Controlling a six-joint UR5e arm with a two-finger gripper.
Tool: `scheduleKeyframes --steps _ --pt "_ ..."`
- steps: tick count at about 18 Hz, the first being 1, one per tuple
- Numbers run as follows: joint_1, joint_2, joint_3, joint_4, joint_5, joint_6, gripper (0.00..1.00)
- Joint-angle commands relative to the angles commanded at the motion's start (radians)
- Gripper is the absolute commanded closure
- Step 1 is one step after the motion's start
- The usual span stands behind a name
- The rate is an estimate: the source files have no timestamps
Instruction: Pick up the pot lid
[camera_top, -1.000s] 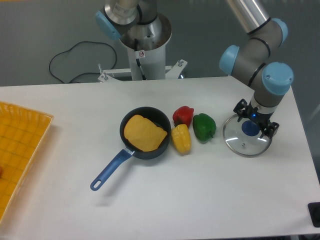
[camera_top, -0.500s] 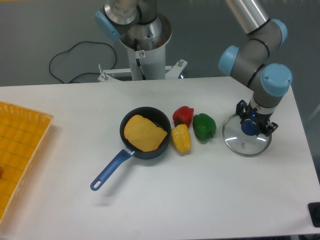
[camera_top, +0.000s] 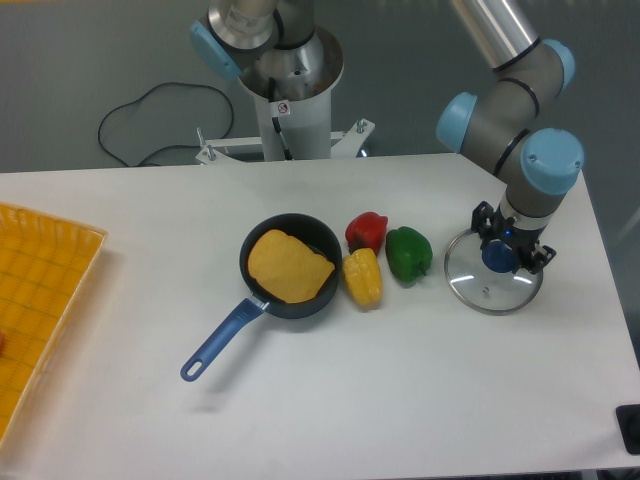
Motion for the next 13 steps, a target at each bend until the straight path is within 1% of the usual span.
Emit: scheduleKeyframes --steps 2,3,5,6,8,10,12,13 --pt "-0.002 0.003 0.051 -0.087 -0.002 0.0 0.48" --pt "-0.002 0.006 0.058 -0.106 -0.002 0.0 0.48" --pt "-0.003 0.011 0.068 -0.121 -0.003 0.0 0.48" --pt "-0.003 0.018 0.077 -0.138 -0.008 0.0 0.48" --pt "-0.009 0.031 0.091 -0.18 -0.009 0.0 0.48" --pt "-0.031 0.047 0.101 -0.215 -0.008 -0.002 0.48" --pt "-0.044 0.075 0.108 -0.265 -0.011 -0.006 0.48" --pt "-0.061 0.087 0.112 -0.287 -0.012 -0.029 0.48"
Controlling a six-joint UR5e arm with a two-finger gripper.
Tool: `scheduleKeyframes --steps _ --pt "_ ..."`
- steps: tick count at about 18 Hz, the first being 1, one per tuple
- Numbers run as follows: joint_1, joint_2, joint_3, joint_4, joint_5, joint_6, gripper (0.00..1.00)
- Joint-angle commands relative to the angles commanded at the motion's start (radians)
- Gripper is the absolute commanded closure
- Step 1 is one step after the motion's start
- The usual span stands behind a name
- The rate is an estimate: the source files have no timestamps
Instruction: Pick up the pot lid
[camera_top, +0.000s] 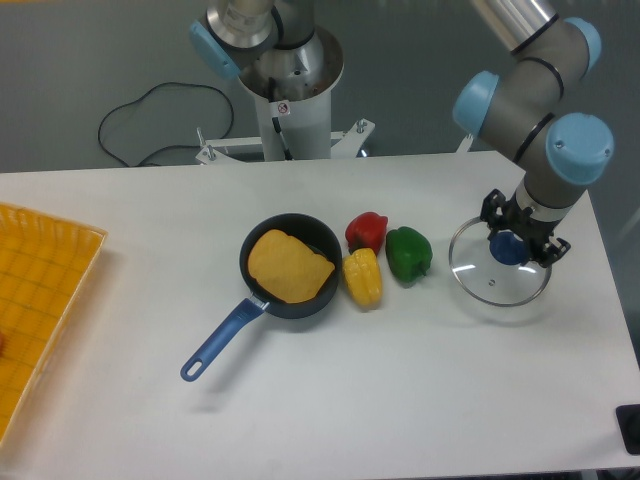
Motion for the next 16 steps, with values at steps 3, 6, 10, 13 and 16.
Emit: scheduleKeyframes --steps 3,6,10,13,16 --pt "-0.044 0.026 0.005 -0.031 0.0 -0.042 0.48" --pt "-0.075 0.046 0.005 -0.06 0.0 -0.069 0.48" --pt "-0.086 0.06 0.005 -0.077 0.0 -0.089 0.48" --pt "-0.081 0.066 0.005 -0.083 0.0 -0.089 0.48" --pt "-0.081 0.066 0.006 -0.082 -0.002 -0.089 0.48"
